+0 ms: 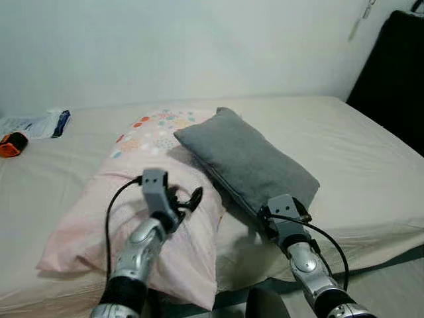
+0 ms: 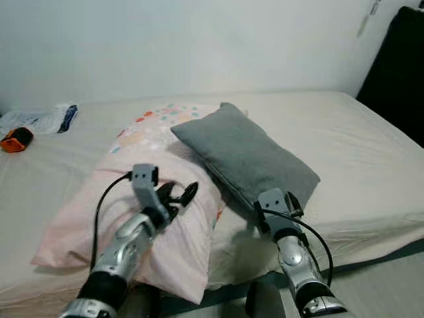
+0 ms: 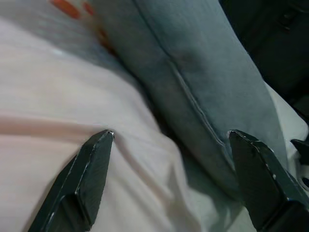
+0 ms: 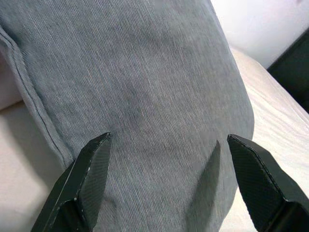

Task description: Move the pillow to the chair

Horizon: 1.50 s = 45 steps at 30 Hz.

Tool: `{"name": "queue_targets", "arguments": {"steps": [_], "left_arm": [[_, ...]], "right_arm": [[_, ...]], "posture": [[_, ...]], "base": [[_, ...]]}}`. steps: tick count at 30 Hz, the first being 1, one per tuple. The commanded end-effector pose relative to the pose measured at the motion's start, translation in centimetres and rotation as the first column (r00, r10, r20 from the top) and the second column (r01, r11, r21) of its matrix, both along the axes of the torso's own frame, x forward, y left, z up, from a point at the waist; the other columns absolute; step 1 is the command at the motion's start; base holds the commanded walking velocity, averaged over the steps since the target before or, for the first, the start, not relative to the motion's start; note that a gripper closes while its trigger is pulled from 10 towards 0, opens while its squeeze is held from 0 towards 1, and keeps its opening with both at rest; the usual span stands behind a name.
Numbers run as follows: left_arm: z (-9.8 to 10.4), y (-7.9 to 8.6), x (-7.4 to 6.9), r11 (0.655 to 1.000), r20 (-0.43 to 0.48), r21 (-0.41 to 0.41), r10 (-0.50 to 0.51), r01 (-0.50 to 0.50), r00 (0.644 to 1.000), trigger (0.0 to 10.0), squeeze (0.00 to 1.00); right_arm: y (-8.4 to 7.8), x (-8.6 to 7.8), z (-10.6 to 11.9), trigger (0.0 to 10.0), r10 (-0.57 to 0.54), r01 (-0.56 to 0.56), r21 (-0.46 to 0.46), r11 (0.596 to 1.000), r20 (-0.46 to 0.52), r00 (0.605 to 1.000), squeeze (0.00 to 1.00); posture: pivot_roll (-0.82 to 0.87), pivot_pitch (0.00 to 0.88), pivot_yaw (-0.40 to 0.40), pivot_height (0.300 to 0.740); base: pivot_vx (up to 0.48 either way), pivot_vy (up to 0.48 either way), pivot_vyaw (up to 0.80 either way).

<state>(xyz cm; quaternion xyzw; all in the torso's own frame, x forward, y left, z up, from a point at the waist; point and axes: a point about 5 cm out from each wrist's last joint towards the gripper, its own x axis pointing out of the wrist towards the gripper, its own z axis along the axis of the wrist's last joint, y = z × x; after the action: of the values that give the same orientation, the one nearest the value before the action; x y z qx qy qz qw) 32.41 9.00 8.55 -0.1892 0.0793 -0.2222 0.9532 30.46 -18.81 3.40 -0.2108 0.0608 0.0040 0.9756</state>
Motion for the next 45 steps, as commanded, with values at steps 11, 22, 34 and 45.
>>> {"name": "queue_targets", "arguments": {"steps": [11,22,34,45], "left_arm": [[0.0,-1.6,0.0,0.988,-0.084,-0.133,-0.091,0.079,0.992,10.0,0.00],[1.4,-5.2,1.2,0.994,-0.106,0.009,-0.105,0.107,0.989,10.0,0.00],[1.3,-4.5,2.7,0.988,-0.162,0.157,0.022,0.003,0.986,10.0,0.00],[3.3,-1.9,5.0,0.959,-0.293,-0.190,0.147,-0.208,0.945,10.0,0.00]], "right_arm": [[-0.4,0.0,0.3,10.0,-0.021,0.021,0.024,1.000,0.022,1.000,0.00],[-0.8,0.1,0.4,10.0,-0.025,0.024,0.025,0.999,0.016,1.000,0.00],[-0.4,0.1,0.3,10.0,-0.014,0.013,0.044,0.999,0.010,1.000,0.00],[0.7,-0.7,-0.7,10.0,0.052,-0.049,0.085,0.995,-0.031,0.998,0.00]], "posture": [[0.06,0.000,-0.079,0.558],[0.05,0.000,-0.086,0.558],[0.04,0.000,-0.072,0.558],[0.04,0.000,-0.076,0.558]], "base": [[0.000,0.000,0.00],[0.000,0.000,0.00],[0.000,0.000,0.00],[0.000,0.000,0.00]]}}
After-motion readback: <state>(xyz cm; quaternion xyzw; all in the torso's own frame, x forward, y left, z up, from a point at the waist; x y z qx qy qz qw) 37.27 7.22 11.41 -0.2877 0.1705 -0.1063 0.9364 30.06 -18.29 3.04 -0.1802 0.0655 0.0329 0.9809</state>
